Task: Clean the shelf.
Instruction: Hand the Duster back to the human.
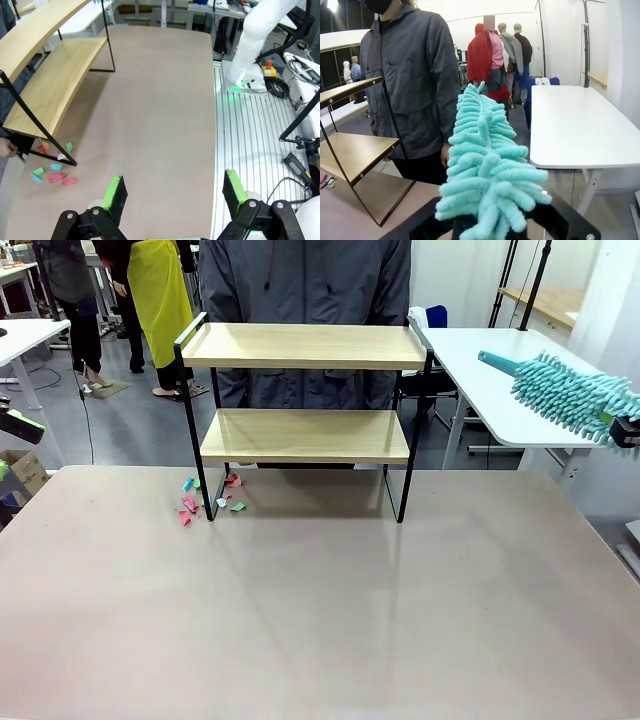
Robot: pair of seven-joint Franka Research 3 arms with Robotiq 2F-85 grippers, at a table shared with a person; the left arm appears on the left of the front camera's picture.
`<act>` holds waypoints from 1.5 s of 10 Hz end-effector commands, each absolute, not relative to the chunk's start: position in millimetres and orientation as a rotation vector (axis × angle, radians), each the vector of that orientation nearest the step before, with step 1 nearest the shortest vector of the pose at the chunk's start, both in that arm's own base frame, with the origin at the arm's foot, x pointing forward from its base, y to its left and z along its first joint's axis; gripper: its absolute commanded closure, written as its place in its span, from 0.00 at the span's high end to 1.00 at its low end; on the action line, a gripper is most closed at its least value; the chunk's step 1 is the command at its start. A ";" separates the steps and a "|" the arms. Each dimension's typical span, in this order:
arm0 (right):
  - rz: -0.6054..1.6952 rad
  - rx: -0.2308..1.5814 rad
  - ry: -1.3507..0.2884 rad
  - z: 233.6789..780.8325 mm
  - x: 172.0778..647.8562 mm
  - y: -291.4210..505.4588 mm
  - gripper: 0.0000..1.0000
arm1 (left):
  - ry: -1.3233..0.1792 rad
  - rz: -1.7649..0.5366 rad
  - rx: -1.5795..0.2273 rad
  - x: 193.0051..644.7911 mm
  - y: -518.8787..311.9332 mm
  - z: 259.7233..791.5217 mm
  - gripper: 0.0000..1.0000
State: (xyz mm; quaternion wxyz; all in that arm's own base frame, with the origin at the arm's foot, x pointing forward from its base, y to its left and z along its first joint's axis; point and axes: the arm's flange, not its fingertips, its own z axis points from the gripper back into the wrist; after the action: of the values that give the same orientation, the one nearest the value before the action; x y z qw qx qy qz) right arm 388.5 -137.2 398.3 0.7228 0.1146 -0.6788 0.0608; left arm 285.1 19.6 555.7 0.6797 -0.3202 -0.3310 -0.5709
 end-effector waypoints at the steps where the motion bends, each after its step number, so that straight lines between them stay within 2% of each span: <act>1: 0.136 0.253 -1.497 403.2 387.3 -136.5 0.16 | -0.770 -1.292 -0.735 286.6 18.7 556.6 1.00; 13: 0.136 0.253 -1.497 403.2 387.3 -136.5 0.16 | -0.770 -1.292 -0.735 286.6 18.7 556.6 1.00; 14: 0.134 0.254 -1.499 398.6 388.5 -136.8 0.34 | -0.770 -1.292 -0.735 286.6 18.7 556.6 1.00; 15: 0.162 0.292 -1.493 399.4 389.8 -137.5 0.74 | -0.770 -1.292 -0.735 286.6 18.7 556.6 1.00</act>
State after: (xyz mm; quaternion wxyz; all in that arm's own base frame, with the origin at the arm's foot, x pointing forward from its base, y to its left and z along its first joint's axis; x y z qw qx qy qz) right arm 389.1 -135.8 397.9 0.7226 0.1177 -0.6781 0.0638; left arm 285.1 19.7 555.8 0.6796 -0.3201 -0.3312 -0.5710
